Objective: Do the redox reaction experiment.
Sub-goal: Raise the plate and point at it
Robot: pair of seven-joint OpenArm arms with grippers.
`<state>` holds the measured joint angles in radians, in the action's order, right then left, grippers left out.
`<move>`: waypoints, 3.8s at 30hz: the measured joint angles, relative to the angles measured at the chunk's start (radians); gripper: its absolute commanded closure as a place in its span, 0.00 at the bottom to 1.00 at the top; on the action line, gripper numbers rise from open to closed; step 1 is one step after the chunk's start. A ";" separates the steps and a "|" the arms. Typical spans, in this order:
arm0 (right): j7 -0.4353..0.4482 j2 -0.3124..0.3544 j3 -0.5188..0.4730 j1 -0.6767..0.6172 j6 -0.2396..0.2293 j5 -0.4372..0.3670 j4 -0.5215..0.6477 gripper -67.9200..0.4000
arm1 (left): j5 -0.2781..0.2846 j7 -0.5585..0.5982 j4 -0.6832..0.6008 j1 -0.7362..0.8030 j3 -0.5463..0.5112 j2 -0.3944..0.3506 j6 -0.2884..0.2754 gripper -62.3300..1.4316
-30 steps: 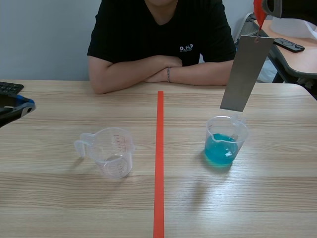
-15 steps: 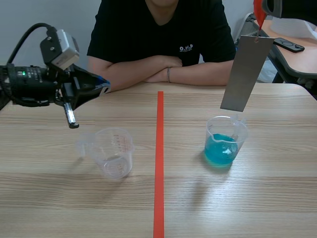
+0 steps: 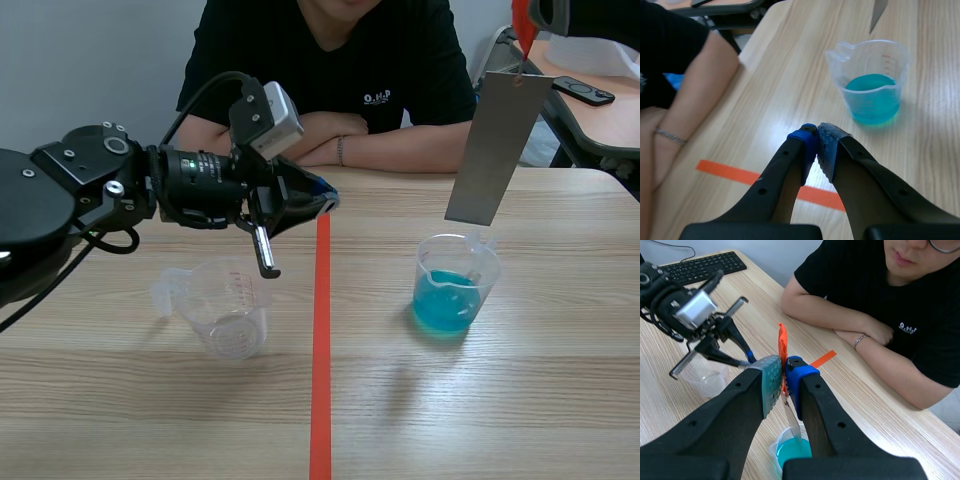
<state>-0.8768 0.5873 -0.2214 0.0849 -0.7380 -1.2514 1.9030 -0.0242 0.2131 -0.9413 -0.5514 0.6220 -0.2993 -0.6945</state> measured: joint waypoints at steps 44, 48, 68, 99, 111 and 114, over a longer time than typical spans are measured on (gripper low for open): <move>0.000 0.000 0.000 0.000 0.000 0.000 0.000 0.97 | 0.149 -0.187 0.060 -0.014 0.033 0.230 0.000 0.93; 0.000 0.000 0.000 0.000 0.000 0.000 0.000 0.97 | 0.149 -0.187 0.060 -0.014 0.033 0.229 0.000 0.93; 0.000 0.000 0.000 0.000 0.000 0.000 0.000 0.97 | 0.149 -0.187 0.060 -0.014 0.033 0.227 0.000 0.93; 0.000 0.000 0.000 0.000 0.000 0.000 0.000 0.97 | 0.164 -0.080 0.056 -0.014 0.028 0.099 0.000 0.93; 0.000 0.000 0.000 0.000 0.000 0.000 0.000 0.97 | 0.239 -0.007 0.045 0.052 -0.178 -0.320 0.000 0.93; 0.000 0.000 0.000 0.000 0.000 0.000 0.000 0.97 | 0.242 0.036 0.042 0.141 -0.247 -0.414 0.000 0.93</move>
<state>-0.8768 0.5873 -0.2214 0.0849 -0.7380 -1.2514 1.9030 0.2176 0.2489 -0.8993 -0.4107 0.3752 -0.7128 -0.6945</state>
